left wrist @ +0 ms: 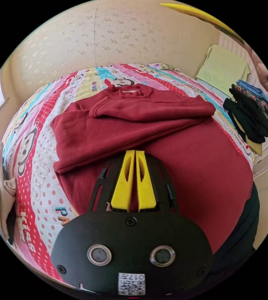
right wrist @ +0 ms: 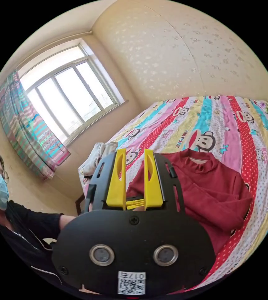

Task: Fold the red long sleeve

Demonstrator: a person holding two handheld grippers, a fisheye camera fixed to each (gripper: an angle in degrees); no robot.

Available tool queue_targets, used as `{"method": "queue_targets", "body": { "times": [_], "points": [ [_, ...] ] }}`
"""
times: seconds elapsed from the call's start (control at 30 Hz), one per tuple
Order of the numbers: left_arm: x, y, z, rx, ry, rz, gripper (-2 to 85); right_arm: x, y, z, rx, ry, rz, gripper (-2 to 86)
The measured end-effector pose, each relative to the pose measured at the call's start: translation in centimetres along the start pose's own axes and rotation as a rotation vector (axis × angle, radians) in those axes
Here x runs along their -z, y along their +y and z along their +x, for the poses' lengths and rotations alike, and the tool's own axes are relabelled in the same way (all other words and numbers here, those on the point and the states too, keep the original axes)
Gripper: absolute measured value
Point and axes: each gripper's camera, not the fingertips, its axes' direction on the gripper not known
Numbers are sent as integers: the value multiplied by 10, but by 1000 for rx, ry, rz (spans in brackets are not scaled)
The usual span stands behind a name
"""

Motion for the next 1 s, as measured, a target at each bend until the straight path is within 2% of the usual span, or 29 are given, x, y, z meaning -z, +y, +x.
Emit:
{"method": "queue_targets", "body": {
  "times": [0.07,0.13,0.23,0.37,0.5,0.63,0.7,0.77,0.8,0.9,0.97,1.0],
  "points": [
    [0,-1,3,-6,-14,0,-6,-7,-4,20,63,63,-114,119],
    [0,-2,5,-7,-15,-1,-6,-18,5,54,141,225,-302,127],
    [0,-3,4,1,2,0,-6,-20,31,102,121,426,-421,126],
    [-1,-5,9,-1,-4,-1,-6,-21,66,162,-40,317,-496,120],
    [-1,-8,11,5,10,-2,-6,-37,97,179,9,177,-613,96],
    [-2,-11,13,12,25,-4,-6,-32,118,130,223,252,-567,48],
    [-3,-13,17,12,25,-6,-6,-32,140,116,242,287,-537,40],
    [-3,-15,20,11,23,-8,-6,-40,172,108,262,305,-562,33],
    [-3,-16,22,12,24,-8,-6,-51,195,105,303,299,-640,27],
    [-3,-19,27,11,23,-7,-6,-44,209,103,224,343,-531,26],
    [-4,-21,30,11,23,-7,-6,-30,196,102,129,230,-429,41],
    [-4,-22,32,11,23,-7,-6,-16,187,94,134,136,-317,61]
  ]
}}
